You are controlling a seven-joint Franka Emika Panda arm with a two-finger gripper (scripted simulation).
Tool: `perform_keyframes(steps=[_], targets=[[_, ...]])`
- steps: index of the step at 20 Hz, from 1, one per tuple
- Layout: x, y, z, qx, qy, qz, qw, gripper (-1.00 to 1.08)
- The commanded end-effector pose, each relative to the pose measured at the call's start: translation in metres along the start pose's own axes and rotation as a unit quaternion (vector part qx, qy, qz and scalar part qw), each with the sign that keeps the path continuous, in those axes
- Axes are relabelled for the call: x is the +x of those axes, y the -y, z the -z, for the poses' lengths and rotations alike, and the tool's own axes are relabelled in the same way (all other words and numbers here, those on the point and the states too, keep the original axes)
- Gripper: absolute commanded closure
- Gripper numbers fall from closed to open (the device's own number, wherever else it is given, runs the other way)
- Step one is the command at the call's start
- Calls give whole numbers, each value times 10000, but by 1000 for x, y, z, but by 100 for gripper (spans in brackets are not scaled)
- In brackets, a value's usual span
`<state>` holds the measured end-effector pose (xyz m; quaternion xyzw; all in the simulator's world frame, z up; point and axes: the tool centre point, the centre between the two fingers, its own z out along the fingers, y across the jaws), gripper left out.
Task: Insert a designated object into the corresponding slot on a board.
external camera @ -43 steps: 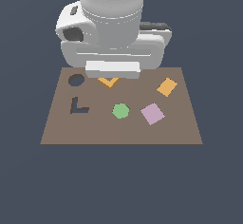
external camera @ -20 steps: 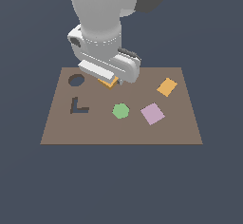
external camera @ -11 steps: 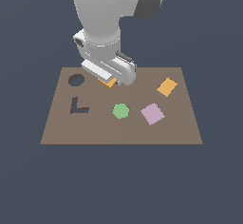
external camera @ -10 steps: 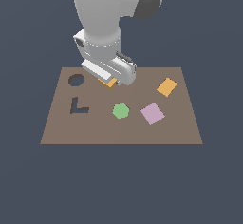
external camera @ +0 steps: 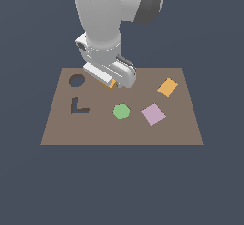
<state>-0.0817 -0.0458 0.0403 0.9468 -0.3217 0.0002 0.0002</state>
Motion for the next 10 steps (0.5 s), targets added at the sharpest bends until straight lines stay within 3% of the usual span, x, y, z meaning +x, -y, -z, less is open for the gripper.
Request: perform_keyframes(steps=[1,4,5,10], targets=[[-1,0,-7,0,3,-8,10000,-92],[-1,0,-10,1,2,-13,10000,-92],[-1,0,-10,1,2,-13,10000,108],[-1,0,-10,1,2,-13,10000,108]])
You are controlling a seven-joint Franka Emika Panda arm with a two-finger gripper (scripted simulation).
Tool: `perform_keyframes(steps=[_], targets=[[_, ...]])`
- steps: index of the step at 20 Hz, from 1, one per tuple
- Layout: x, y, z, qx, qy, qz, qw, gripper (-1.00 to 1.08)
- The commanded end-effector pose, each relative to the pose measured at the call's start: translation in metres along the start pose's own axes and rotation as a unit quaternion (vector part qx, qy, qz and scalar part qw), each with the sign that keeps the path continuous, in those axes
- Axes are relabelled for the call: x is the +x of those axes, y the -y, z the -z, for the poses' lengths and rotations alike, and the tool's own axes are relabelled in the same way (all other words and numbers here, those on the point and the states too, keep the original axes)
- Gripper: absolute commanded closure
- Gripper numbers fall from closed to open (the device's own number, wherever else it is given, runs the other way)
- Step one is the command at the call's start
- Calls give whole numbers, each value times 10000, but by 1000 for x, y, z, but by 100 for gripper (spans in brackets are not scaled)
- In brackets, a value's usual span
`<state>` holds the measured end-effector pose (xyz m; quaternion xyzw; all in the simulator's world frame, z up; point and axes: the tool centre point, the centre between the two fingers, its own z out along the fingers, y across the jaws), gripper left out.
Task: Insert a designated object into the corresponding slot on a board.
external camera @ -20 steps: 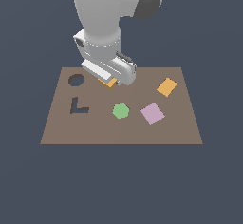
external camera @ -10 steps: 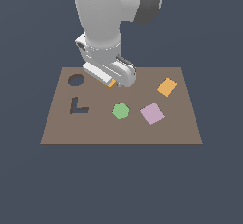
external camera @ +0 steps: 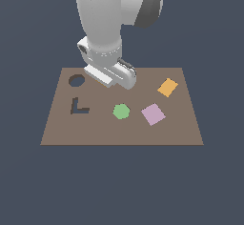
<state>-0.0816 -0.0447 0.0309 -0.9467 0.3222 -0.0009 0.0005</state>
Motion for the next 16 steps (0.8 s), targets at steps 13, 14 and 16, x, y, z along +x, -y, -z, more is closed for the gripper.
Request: perform_keyframes(steps=[13,14,16], targets=[[1,0,3,-7,7,-41,10000,108],[2,0,3,-7,7,-70,10000,108],[5,2,3,-6,6,-153,9999,108]])
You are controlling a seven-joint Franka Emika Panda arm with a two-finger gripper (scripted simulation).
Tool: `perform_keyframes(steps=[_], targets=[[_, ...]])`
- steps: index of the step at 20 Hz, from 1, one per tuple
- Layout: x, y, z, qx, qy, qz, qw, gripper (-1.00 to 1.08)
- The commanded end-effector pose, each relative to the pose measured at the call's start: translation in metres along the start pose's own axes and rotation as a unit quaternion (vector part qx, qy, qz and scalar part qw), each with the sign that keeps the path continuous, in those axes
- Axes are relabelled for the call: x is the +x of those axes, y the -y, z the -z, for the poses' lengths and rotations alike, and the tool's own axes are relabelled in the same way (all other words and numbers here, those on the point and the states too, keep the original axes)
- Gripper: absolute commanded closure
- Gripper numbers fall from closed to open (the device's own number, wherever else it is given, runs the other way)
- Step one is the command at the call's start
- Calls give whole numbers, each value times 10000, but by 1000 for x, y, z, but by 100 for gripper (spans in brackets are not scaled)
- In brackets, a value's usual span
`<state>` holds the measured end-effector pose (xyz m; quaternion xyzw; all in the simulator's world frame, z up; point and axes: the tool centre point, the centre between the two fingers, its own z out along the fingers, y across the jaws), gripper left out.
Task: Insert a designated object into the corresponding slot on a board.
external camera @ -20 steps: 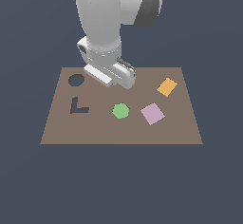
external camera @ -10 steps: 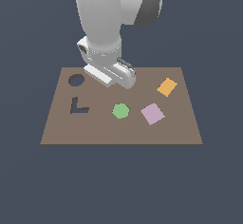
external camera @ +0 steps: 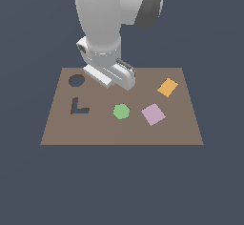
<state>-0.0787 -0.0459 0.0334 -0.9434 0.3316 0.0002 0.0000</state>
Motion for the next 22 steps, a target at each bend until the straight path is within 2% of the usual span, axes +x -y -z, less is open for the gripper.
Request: perform_keyframes(steps=[1,7,12,16,22], targets=[[4,2,0,2,-2,-106,9999,108],[21,9,1,3,-3,-611,9981,108],[44,16,3,5,-5,-1280,9918,108],[71,19,4,6,-7,-1985,9801,108],[110,16,6,7,-8,-3006,9537,108]])
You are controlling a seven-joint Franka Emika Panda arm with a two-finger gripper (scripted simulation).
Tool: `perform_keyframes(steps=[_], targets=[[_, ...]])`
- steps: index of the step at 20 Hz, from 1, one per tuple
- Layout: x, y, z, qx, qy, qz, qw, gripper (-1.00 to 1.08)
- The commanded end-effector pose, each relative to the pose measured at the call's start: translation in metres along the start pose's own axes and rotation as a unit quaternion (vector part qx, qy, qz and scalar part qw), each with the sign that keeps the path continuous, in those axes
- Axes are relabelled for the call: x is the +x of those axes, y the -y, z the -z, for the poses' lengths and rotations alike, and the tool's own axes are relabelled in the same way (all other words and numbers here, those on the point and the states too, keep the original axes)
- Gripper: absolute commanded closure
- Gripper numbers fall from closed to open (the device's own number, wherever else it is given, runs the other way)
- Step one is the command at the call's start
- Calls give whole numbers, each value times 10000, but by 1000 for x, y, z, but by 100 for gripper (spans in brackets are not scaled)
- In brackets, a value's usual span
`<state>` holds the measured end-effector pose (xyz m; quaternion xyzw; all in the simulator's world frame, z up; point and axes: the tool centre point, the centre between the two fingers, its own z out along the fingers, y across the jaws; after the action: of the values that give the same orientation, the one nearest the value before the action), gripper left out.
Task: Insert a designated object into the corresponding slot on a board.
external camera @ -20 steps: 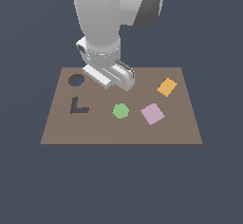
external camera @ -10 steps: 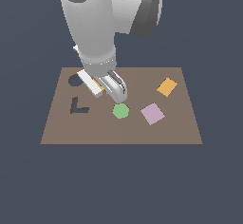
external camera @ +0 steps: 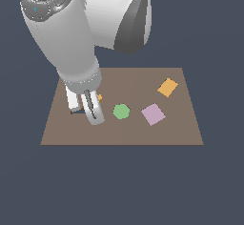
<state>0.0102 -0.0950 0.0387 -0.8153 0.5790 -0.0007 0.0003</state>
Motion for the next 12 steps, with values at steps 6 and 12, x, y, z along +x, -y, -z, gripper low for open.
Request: perform_keyframes(steps=[6,12], targets=[[36,12,2,-1,-2,-1006,9949,108],[52,13,2,-2,-2,-1435,9896,108]])
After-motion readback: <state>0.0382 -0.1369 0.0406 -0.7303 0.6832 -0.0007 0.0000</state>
